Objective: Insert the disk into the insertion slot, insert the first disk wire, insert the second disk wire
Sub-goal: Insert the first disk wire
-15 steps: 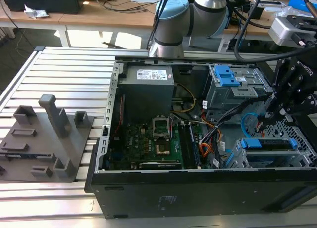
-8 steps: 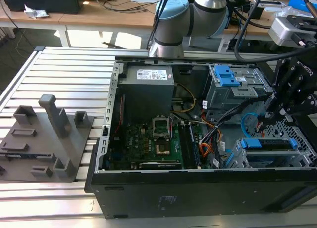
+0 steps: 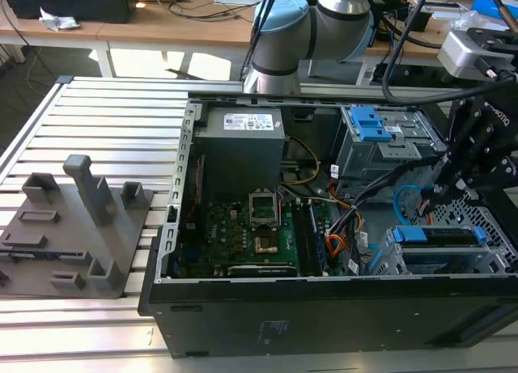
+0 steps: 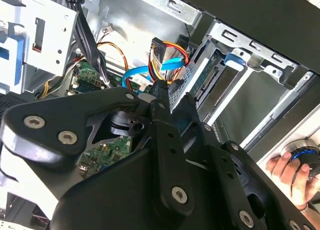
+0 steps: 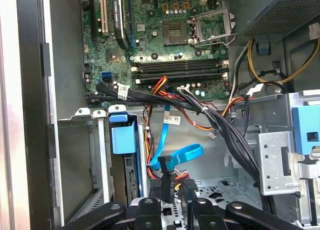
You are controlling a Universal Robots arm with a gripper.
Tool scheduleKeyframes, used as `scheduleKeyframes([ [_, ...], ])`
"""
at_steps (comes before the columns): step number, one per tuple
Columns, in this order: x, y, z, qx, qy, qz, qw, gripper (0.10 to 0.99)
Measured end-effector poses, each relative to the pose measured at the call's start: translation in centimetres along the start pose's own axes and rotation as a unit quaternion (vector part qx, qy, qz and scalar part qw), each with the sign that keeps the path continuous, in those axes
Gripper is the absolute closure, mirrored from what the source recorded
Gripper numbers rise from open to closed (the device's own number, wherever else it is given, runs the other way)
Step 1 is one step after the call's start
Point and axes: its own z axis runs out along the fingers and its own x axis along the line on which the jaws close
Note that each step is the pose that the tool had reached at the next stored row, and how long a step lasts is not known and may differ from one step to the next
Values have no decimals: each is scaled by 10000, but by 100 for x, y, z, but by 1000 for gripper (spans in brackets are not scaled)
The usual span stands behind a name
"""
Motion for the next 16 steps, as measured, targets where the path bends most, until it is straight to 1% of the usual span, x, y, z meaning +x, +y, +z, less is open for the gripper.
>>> scheduleKeyframes([
  [2, 0, -1, 11, 0, 0, 0, 10000, 784],
  [7, -9, -2, 83, 1, 11, 17, 10000, 784],
  [10, -10, -4, 118, 4, 45, 27, 10000, 784],
  [13, -10, -5, 136, 11, 121, 31, 9999, 784],
  [16, -10, -5, 136, 11, 123, 32, 9999, 784],
])
